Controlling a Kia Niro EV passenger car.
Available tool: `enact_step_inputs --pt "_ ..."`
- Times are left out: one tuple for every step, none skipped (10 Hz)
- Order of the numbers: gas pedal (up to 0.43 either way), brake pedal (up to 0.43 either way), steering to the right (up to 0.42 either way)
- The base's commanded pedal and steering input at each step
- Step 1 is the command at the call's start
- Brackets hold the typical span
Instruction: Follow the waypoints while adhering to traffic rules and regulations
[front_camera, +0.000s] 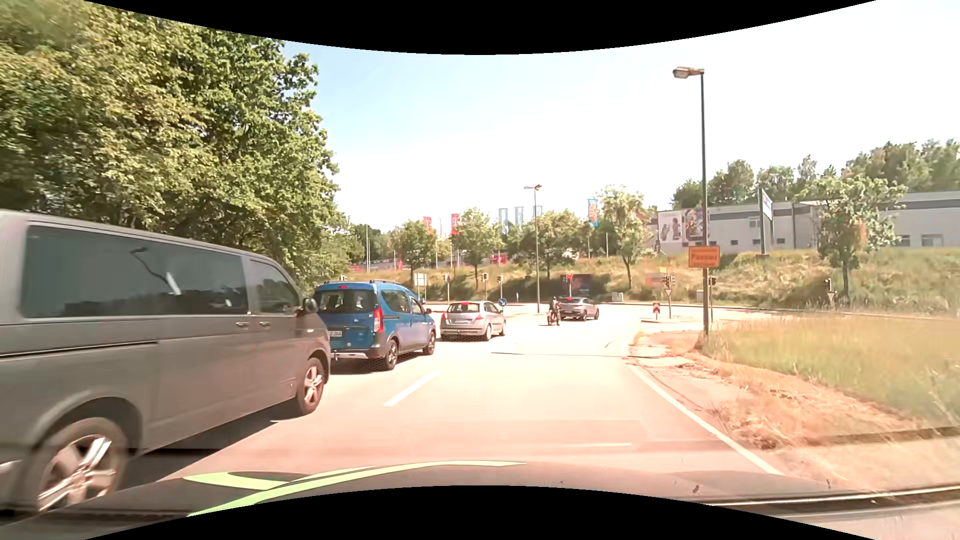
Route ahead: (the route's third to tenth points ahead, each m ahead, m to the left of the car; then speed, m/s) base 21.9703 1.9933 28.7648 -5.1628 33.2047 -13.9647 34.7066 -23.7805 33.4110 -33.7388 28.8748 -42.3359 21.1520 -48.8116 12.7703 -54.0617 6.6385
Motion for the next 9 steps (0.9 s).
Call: enact_step_inputs --pt "0.0 0.0 0.076" --pt "0.0 0.0 0.075" --pt "0.0 0.0 0.076" --pt "0.0 0.0 0.076" --pt "0.0 0.0 0.077" --pt "0.0 0.0 0.077" --pt "0.0 0.0 0.078" --pt "0.0 0.0 0.08" --pt "0.0 0.0 0.081"
